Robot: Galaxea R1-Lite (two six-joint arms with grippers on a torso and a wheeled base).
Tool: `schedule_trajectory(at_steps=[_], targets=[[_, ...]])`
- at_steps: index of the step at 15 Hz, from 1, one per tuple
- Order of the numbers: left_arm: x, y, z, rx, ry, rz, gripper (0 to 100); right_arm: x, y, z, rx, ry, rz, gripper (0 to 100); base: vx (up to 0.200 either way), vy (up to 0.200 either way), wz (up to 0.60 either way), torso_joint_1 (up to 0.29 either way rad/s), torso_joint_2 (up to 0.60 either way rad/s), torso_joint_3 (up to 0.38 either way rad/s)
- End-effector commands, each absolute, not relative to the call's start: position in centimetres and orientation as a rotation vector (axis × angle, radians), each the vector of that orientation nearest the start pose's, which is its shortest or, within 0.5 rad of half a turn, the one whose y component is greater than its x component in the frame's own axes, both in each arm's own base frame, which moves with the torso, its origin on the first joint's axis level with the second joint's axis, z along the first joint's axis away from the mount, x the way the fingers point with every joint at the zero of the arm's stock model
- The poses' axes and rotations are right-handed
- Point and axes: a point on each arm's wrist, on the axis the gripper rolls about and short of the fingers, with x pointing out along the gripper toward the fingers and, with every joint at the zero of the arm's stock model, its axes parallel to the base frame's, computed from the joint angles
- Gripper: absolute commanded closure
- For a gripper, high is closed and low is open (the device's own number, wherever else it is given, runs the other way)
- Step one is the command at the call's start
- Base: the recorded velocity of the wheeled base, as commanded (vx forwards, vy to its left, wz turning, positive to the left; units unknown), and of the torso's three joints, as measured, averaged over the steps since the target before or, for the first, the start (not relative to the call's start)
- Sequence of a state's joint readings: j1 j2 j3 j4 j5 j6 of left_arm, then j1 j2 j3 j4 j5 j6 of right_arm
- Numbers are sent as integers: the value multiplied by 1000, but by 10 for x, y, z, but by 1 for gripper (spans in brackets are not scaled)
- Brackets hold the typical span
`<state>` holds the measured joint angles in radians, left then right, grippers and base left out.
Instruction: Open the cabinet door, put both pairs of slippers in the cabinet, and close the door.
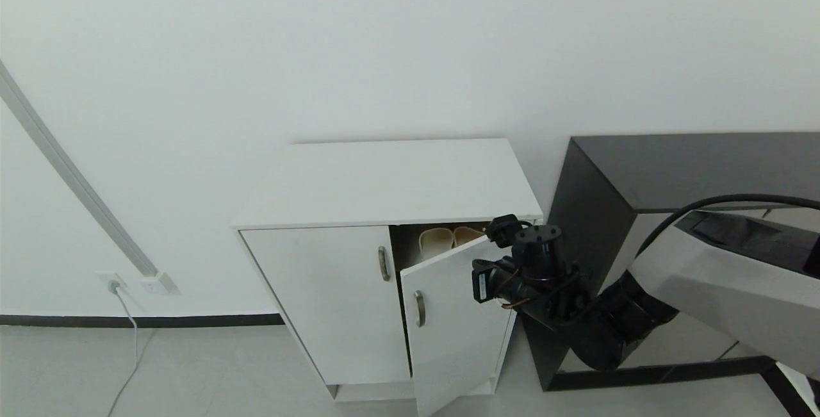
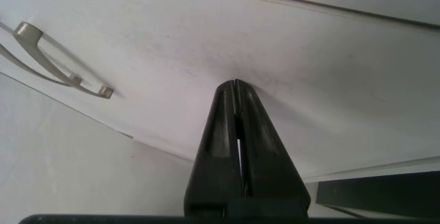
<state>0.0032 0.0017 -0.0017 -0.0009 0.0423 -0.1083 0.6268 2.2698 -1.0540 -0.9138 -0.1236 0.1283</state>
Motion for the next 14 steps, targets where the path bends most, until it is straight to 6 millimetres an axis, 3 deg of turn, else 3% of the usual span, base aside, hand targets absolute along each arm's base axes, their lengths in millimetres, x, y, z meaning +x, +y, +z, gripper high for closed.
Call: schedule_trajectory(at_steps=[1,14], targets=[[-23,1,76,-109,-3,46,100,349,249,54,6,323,467,100,0,0,0,0,0,0],[-23,1,76,-109,-4,46,100,385,258,41,-10,264,400,100,0,0,0,0,0,0]])
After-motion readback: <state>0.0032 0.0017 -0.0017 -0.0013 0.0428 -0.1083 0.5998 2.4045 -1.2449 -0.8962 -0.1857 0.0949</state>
